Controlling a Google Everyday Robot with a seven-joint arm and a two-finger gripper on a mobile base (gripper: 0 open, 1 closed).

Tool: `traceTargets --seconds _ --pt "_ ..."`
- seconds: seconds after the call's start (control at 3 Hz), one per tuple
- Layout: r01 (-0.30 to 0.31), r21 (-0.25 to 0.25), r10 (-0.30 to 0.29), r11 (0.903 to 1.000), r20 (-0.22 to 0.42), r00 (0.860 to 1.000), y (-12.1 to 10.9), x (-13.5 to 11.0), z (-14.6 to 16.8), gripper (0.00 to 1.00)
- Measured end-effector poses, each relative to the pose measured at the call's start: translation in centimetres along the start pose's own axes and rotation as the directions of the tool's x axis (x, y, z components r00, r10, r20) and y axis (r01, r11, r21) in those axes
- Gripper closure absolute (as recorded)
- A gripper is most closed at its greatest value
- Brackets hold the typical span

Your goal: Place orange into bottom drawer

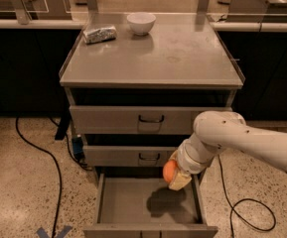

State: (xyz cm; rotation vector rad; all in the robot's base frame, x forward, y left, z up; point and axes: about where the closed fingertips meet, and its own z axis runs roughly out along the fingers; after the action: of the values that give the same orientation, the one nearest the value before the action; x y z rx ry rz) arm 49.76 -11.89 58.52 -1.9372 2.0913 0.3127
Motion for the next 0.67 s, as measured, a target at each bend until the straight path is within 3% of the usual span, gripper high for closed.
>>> traceTargets --seconds 0.33,0.67 --pt "-0.063 -0.077 0.071 0.995 0.116 0.991 -0.7 0.9 3.2 1.0" --pt "-0.124 -0.142 0.153 0.9821 0.215 0.965 -0.7 2.1 5.5 1.0"
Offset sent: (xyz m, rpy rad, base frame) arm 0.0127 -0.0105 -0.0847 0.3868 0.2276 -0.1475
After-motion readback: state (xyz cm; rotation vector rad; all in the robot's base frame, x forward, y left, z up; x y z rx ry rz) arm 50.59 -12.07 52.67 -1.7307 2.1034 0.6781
